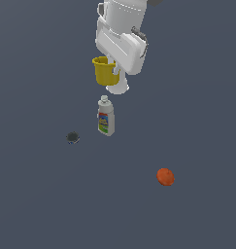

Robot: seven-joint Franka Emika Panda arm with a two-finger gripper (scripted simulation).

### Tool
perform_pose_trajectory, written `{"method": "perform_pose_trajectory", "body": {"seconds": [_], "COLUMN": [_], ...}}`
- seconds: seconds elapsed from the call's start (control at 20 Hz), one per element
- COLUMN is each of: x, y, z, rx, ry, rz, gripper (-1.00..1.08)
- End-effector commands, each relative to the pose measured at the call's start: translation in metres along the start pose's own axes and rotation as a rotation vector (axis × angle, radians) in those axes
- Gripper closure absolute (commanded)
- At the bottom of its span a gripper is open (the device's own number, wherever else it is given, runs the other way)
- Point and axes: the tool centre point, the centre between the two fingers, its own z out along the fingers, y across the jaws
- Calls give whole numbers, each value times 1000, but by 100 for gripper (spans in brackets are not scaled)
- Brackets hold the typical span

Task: Pick up a designated object from a clutter of objects.

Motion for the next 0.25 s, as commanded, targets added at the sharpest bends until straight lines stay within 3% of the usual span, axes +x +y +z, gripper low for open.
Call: {"method": "perform_pose_trajectory", "body": {"seconds": [0.0, 0.2], "x": [1, 0], "y": [0, -2], "z": [-2, 0], "rx": [1, 1], "ry": [2, 2], "rz": [0, 0], "gripper": [108, 108]}}
